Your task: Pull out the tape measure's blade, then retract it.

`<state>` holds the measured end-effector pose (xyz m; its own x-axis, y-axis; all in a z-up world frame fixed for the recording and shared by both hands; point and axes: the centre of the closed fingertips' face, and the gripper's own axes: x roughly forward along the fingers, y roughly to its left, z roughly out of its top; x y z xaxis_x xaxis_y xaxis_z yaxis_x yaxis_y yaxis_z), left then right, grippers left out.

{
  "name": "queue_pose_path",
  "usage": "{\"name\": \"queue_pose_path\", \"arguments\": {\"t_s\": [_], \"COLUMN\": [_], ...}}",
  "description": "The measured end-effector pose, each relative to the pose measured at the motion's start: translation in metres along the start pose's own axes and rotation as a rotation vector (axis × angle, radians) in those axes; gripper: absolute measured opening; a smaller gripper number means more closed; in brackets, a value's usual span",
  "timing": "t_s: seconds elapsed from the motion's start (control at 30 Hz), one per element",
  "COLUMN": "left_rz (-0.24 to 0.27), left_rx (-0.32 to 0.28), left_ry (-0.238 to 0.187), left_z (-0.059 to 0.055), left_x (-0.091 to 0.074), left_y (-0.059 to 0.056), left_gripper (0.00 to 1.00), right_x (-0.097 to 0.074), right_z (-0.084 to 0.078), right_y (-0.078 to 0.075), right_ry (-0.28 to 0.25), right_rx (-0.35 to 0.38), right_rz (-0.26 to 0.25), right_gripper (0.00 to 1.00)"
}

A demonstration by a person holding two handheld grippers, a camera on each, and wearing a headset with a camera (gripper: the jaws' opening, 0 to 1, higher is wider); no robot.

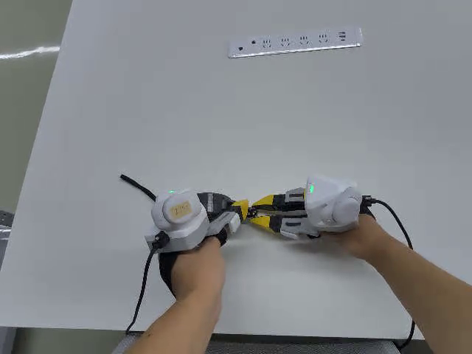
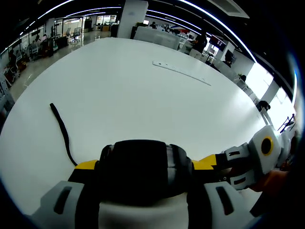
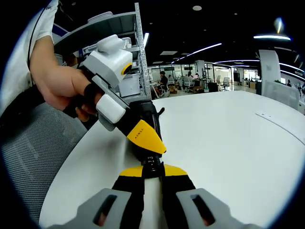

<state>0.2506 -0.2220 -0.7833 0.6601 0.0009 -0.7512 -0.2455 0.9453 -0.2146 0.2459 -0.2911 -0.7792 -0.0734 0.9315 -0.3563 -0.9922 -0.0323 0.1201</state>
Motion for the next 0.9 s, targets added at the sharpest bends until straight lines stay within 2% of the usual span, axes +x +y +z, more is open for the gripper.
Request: {"name": "queue_pose_path", "arguments": {"t_s": [0.23,0.6,0.9], "left_rz": [-0.002,-0.006,-0.007], "left_rx": [-0.01,-0.037,-0.036], "left_ry": [0.001,0.002,-0.004], "left_z": [0.001,0.003,0.003], "left_x": [0.0,0.0,0.0], "left_y": [0.002,0.002,0.002], "left_gripper": [0.72,0.72,0.72], "right_x": [0.006,0.024,0.023], "right_z": [0.002,0.008,0.007], "right_y": [-0.001,0.002,0.002], "right_ry": [-0.002,0.004,0.0], "right_rx": [0.03,0.004,-0.001], "right_rz": [0.015,0.029,0.031], "right_gripper": [0.12,0.11,0.12]}}
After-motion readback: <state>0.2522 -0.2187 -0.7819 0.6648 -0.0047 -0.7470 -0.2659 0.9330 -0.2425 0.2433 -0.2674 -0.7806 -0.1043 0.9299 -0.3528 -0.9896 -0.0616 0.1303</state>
